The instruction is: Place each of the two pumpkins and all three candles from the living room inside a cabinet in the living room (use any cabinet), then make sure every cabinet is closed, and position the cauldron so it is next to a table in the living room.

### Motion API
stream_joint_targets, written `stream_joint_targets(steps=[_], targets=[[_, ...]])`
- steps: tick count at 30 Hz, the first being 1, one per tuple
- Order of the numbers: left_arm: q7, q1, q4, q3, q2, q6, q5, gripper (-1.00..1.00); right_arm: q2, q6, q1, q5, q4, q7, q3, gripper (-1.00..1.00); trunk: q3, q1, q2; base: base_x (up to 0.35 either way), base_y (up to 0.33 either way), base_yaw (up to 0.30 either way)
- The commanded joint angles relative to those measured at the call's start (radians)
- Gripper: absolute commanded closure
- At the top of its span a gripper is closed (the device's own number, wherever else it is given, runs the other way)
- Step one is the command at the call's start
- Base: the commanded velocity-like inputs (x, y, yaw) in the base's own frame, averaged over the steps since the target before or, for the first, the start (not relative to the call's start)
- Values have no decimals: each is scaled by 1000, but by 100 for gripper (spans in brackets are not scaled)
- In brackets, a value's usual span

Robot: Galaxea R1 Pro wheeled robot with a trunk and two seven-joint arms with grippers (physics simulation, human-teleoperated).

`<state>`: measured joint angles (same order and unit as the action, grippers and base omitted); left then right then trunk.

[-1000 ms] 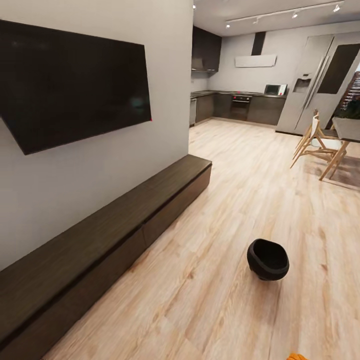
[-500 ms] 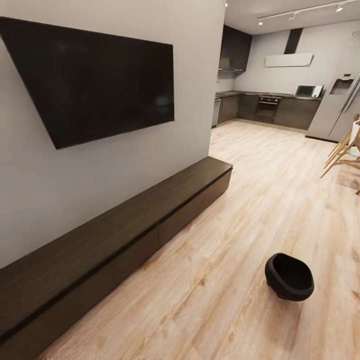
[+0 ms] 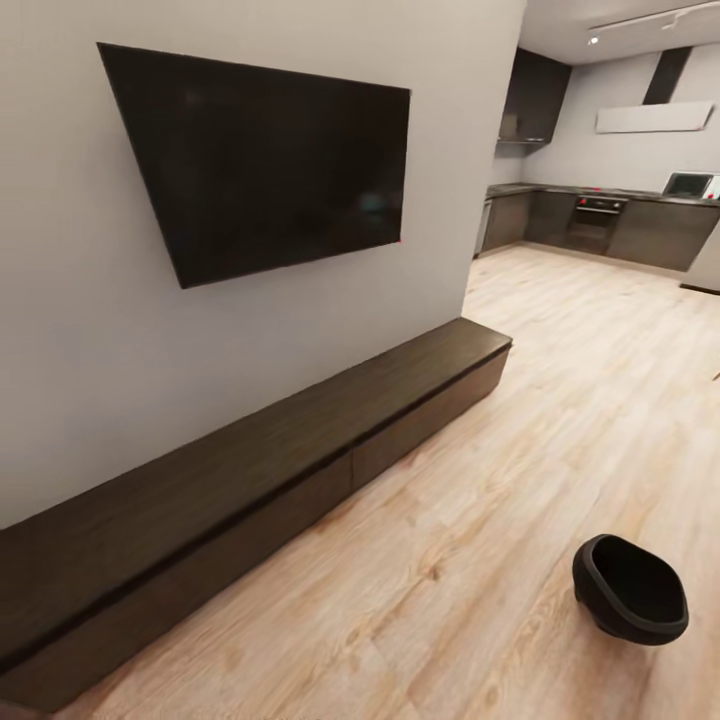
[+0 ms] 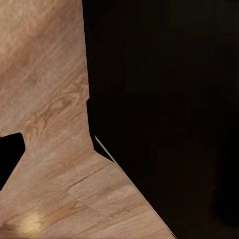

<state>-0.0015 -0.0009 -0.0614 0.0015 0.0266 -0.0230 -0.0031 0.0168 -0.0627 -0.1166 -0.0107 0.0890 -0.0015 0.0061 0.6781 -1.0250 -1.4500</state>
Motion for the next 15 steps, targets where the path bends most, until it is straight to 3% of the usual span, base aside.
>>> stream_joint_targets(steps=[1,15], targets=[[0,0,0,0,0,0,0,-100,0,0,0,0,0,0,0,-100,0,0,0,0,0,283],[0,0,0,0,1,0,0,-100,0,0,0,0,0,0,0,-100,0,0,0,0,0,283]])
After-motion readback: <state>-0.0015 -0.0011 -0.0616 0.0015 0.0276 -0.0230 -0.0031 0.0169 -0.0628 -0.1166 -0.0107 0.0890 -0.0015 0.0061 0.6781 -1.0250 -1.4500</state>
